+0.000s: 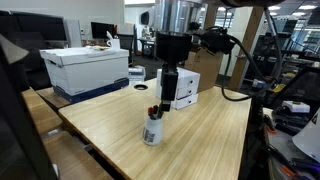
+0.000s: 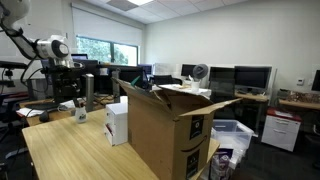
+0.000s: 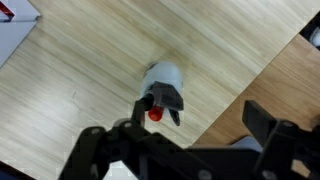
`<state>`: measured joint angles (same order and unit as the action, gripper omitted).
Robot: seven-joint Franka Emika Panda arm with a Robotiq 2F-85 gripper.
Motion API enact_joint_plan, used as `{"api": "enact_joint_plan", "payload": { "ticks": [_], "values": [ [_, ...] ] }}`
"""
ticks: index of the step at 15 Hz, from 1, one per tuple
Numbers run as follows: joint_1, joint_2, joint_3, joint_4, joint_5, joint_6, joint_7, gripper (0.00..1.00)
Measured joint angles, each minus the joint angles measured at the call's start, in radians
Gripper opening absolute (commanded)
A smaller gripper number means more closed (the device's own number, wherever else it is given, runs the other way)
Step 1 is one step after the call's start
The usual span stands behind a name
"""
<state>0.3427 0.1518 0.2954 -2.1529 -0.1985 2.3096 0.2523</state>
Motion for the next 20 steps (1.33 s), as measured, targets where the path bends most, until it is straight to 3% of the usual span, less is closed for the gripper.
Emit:
{"api": "enact_joint_plan", "payload": {
  "ticks": [8,10,20],
  "values": [
    [0.004,0.039,-0.036,0.023,-0.054,0.008,0.094,0.99],
    [0.006,0.039,-0.036,0.023,-0.054,0.007,0.109,0.74],
    [0.015,0.039,-0.038,-0.001,-0.054,0.007,0.132,0.16]
  ]
}}
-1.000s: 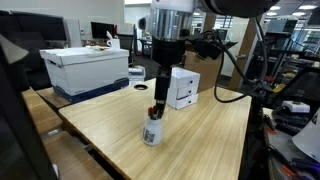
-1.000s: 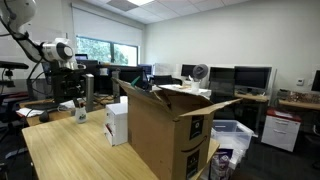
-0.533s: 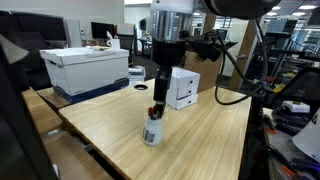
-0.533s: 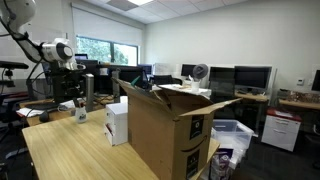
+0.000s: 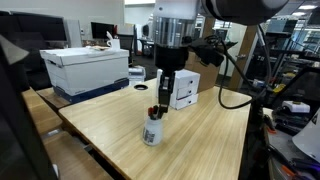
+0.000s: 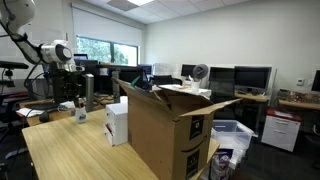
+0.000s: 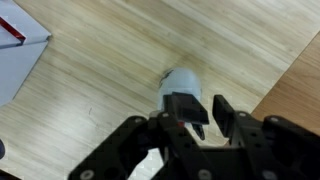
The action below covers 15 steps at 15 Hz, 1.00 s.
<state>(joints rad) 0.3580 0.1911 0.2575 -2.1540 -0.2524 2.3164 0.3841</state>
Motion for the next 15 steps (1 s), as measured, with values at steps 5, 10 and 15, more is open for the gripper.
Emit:
{"api": "enact_joint_plan", "payload": {
  "ticks": [5,10,15],
  "values": [
    [0.008,-0.001,0.001,-0.004,0.0,0.025,0.001,0.04],
    [0.027,-0.013,0.002,-0.004,0.0,0.026,0.001,0.05],
    [0.028,-0.058,0.003,-0.001,-0.007,0.008,0.001,0.05]
  ]
}}
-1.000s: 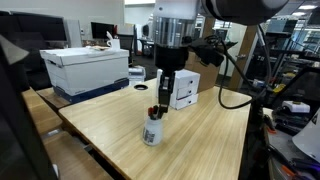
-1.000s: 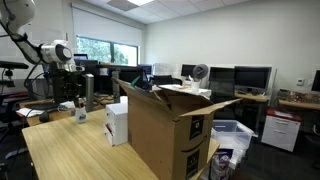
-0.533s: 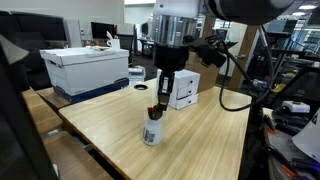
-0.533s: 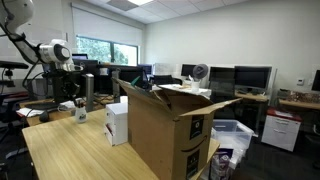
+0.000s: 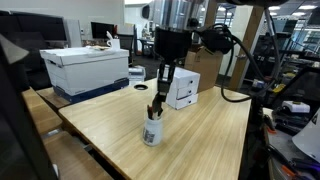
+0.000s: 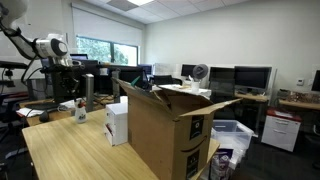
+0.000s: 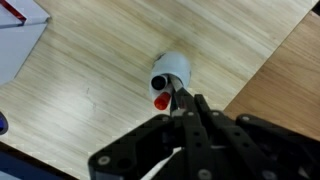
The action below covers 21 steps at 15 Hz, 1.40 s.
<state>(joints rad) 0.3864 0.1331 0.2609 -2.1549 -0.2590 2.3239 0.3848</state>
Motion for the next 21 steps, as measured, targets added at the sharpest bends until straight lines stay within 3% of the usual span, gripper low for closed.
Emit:
{"api": "enact_joint_plan", "payload": {
  "ticks": [13,21],
  "values": [
    [-0.018,-0.194,0.01,0.068,-0.037,-0.222,0.007,0.05],
    [-0.089,-0.233,0.005,0.033,-0.036,-0.296,0.031,0.05]
  ]
}}
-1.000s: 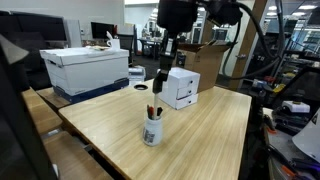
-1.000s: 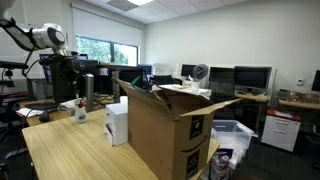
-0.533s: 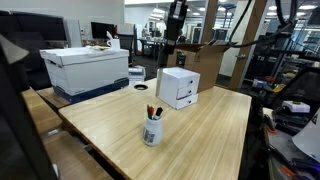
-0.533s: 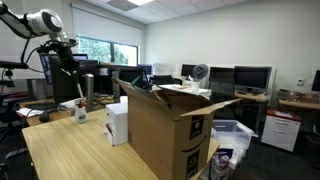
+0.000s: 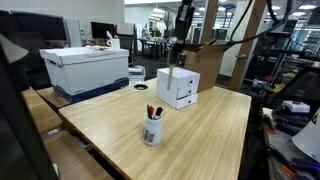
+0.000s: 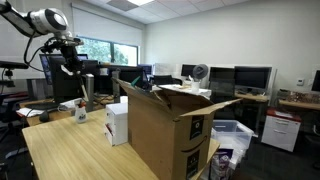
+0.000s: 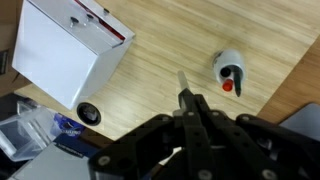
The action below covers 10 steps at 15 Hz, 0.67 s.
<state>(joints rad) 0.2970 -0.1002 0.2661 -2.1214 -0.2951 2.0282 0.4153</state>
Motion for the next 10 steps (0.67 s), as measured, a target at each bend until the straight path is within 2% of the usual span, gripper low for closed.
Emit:
{"api": "enact_joint_plan", "payload": {
  "ticks": [4,10],
  "values": [
    [-0.061,0.001,-0.043,-0.097,0.031,0.0,0.007,0.05],
    [-0.136,0.002,-0.127,-0.215,0.2,0.032,-0.058,0.05]
  ]
}}
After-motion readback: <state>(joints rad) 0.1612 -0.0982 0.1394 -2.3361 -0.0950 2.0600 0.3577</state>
